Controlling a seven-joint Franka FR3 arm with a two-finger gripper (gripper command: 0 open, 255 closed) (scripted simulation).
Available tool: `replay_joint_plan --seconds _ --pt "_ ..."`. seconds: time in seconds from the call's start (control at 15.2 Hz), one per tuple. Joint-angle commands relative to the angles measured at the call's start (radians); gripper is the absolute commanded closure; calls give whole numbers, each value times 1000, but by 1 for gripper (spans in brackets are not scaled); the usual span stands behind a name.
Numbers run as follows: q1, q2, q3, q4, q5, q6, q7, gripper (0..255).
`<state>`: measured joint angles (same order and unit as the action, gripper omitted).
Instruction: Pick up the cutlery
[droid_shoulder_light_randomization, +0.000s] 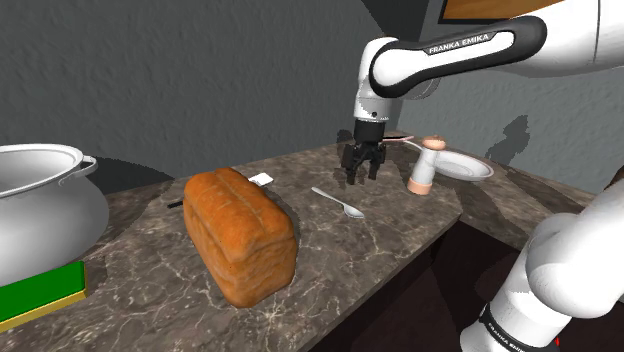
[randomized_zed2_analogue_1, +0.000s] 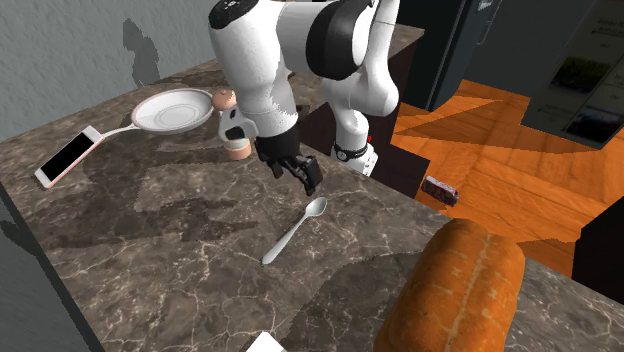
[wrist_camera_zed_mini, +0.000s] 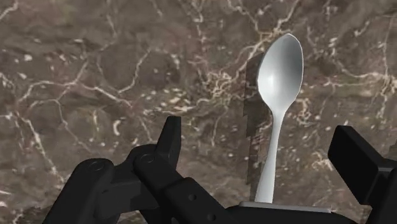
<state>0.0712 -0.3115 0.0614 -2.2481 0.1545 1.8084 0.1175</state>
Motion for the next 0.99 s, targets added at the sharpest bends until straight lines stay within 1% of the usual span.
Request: replay_joint_plan --seconds 0.0,0.2,0.26,0.73,0.86,0.92 --pt "10 84 9 48 16 39 -2 0" --pt "23 193 21 129 36 73 -5 0" --pt "25 207 22 140 38 76 -5 0" --pt "27 240 25 73 43 176 -20 0" --pt "27 240 25 73 43 176 -20 0" --pt "27 239 25 71 44 176 -20 255"
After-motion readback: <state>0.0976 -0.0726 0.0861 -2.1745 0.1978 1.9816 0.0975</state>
